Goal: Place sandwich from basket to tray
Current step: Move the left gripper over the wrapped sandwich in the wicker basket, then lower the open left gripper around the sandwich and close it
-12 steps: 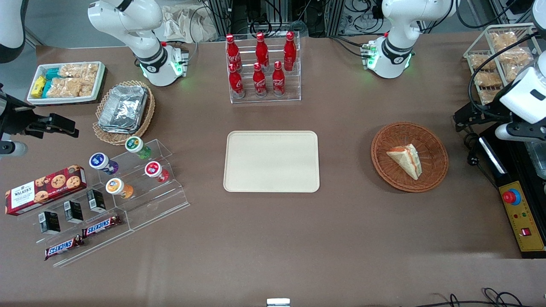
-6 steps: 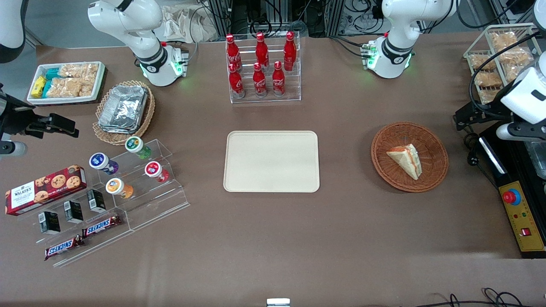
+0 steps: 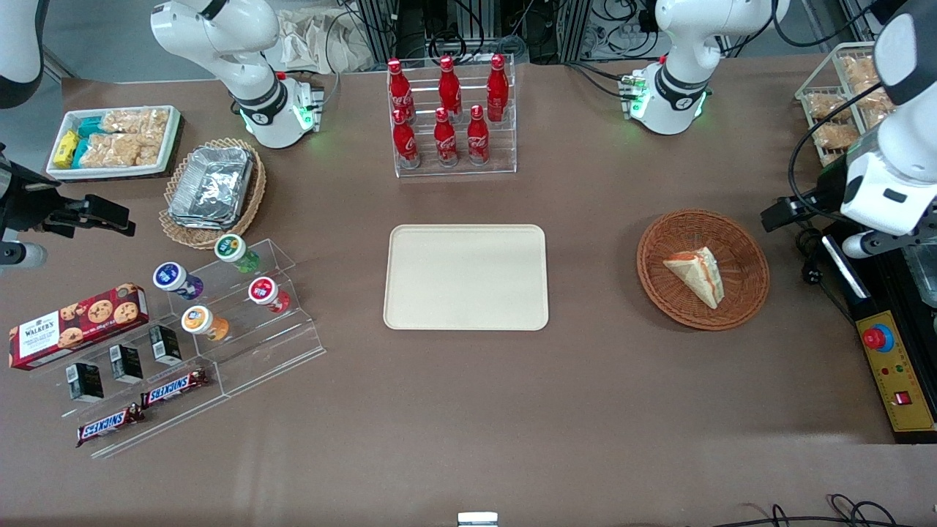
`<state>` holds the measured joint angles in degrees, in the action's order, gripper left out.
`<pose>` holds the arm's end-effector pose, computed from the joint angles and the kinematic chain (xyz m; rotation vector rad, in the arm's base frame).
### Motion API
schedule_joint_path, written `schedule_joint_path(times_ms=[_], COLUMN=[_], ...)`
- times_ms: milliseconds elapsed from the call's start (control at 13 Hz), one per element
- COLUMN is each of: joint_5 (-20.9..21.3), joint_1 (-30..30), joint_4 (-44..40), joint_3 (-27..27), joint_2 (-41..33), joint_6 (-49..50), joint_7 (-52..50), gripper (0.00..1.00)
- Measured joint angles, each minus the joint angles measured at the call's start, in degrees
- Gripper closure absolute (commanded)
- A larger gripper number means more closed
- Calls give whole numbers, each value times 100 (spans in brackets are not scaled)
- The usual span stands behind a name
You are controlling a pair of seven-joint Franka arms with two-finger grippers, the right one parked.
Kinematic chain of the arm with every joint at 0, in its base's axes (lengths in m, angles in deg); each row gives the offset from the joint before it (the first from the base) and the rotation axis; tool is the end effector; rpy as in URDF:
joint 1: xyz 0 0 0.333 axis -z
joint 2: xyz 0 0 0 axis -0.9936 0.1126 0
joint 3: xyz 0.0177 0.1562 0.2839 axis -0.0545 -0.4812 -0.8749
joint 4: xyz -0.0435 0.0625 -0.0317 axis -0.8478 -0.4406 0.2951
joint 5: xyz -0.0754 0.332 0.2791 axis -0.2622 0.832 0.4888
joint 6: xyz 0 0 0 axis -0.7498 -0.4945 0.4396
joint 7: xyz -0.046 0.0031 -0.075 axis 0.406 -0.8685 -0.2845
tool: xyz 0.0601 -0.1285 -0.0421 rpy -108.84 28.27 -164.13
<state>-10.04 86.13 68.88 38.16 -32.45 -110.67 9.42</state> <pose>0.5775 -0.0314 0.5061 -3.0625 -0.5512 0.1229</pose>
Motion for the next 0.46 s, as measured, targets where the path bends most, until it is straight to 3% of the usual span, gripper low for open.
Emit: schedule_joint_path(times_ms=[231,462], joint_5=[2,2], joint_1=[-3,-1], joint_4=[1482,2218], joint_3=[0,5], joint_2=[-509,-556], joint_6=[-1206,-1929], joint_7=[-986,-1681], gripper=[0,0])
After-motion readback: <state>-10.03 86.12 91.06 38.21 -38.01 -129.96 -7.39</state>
